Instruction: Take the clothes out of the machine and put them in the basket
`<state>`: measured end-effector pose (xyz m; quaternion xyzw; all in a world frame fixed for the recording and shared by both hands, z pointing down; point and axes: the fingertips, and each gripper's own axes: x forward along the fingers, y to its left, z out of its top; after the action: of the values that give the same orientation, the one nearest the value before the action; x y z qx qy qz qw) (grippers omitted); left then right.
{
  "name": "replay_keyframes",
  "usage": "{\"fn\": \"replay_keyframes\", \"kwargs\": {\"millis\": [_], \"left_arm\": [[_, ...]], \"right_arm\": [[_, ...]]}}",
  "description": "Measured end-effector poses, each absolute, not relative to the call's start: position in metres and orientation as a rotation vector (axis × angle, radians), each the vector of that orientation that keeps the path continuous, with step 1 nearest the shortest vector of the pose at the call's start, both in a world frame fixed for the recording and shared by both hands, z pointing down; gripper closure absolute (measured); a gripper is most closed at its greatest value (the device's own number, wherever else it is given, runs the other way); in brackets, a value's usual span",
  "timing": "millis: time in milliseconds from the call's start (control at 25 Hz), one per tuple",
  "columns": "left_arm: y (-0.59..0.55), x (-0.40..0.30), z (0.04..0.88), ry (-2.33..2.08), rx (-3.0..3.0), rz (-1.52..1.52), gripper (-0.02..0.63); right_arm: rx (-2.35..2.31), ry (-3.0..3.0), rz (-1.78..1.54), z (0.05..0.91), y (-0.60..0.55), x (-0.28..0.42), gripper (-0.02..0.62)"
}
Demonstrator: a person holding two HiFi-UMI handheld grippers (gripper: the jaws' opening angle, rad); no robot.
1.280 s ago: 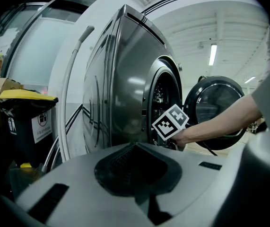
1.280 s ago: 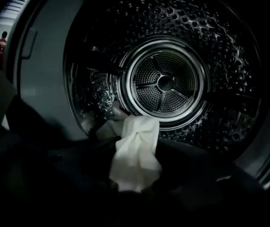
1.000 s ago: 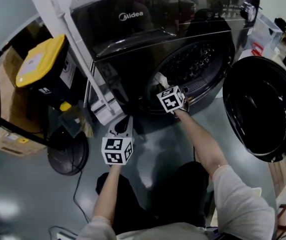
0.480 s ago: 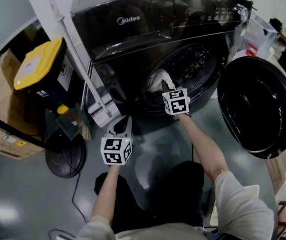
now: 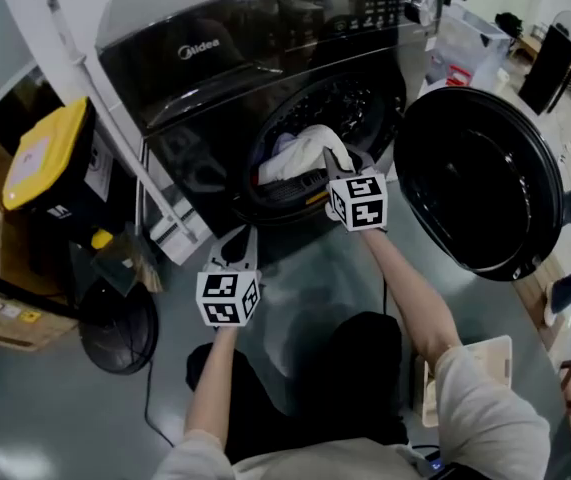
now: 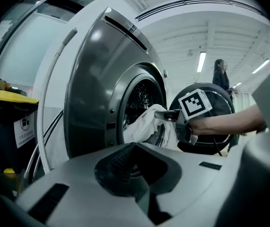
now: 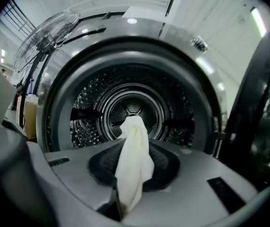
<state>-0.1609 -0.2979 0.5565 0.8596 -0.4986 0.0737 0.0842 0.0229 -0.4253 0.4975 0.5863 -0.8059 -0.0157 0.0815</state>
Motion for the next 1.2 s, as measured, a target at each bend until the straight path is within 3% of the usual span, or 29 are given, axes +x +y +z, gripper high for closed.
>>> {"fn": "replay_keyframes", "kwargs": {"millis": [1200], "left_arm": [[-0.275,-0.001,0.498,-1.035,2.84,0.123,0.588]], "right_arm": [[2.244,-2.135,-0.253,0.368,-0.239,0.207,0.523]]}}
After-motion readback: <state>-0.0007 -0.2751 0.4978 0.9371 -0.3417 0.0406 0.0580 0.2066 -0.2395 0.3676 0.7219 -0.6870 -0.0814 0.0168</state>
